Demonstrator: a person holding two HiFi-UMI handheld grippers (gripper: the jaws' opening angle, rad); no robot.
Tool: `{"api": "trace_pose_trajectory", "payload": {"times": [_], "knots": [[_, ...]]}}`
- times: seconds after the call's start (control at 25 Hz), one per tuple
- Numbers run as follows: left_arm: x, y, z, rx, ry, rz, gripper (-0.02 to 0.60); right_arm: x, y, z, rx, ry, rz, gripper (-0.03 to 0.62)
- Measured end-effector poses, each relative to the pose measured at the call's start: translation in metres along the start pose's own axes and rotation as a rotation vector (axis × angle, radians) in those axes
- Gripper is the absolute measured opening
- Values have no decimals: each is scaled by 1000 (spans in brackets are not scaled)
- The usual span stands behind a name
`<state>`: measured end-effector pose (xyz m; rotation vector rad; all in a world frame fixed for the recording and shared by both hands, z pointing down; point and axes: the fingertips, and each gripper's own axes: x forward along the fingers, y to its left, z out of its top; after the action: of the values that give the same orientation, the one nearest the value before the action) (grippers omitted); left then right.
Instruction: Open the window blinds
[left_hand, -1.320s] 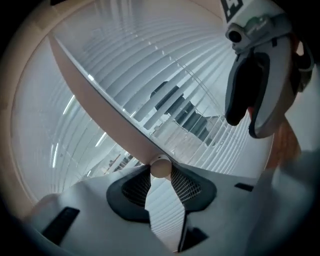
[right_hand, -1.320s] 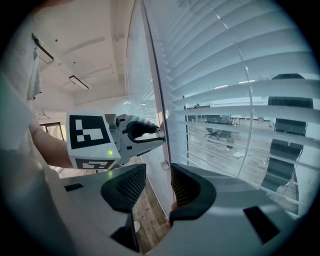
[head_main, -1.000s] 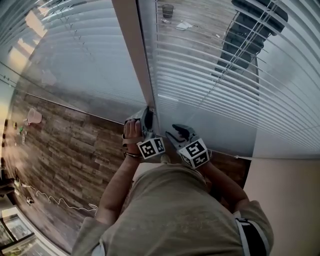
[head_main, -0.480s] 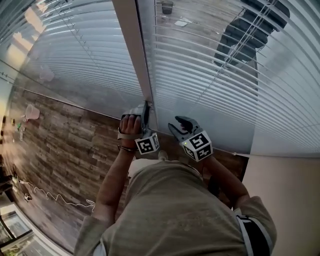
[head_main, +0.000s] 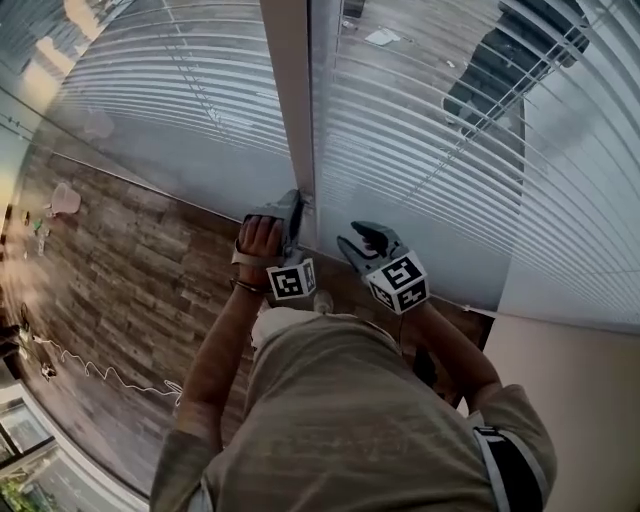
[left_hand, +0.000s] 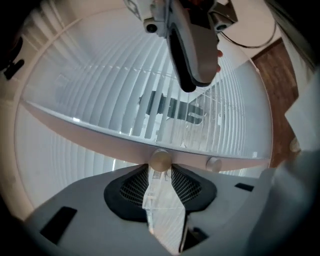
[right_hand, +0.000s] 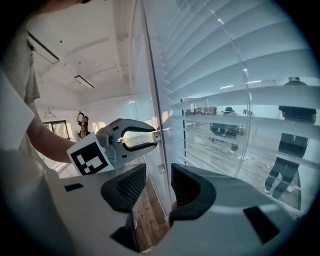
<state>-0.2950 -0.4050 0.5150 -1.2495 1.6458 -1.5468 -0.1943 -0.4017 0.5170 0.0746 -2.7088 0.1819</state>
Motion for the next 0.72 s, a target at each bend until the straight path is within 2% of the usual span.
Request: {"api": "trace_pose_trajectory", "payload": {"times": [0.16, 0.32, 0.4, 0.52, 0.72], "knots": [[-8, 2, -11, -291, 15, -83, 160, 4, -1, 5, -6, -24, -1, 161], [-24, -2, -13, -671, -47, -211, 163, 4, -6, 5, -1, -36, -24, 161], [-33, 2, -13, -836, -81, -275, 163, 1, -8, 9, 5, -40, -40, 161], [-40, 3, -17, -1003, -118, -335, 163, -1, -8, 11, 11, -47, -61, 161], [-46, 4, -30, -1248, -165, -377, 161, -3, -7, 15, 8, -52, -84, 161]]}}
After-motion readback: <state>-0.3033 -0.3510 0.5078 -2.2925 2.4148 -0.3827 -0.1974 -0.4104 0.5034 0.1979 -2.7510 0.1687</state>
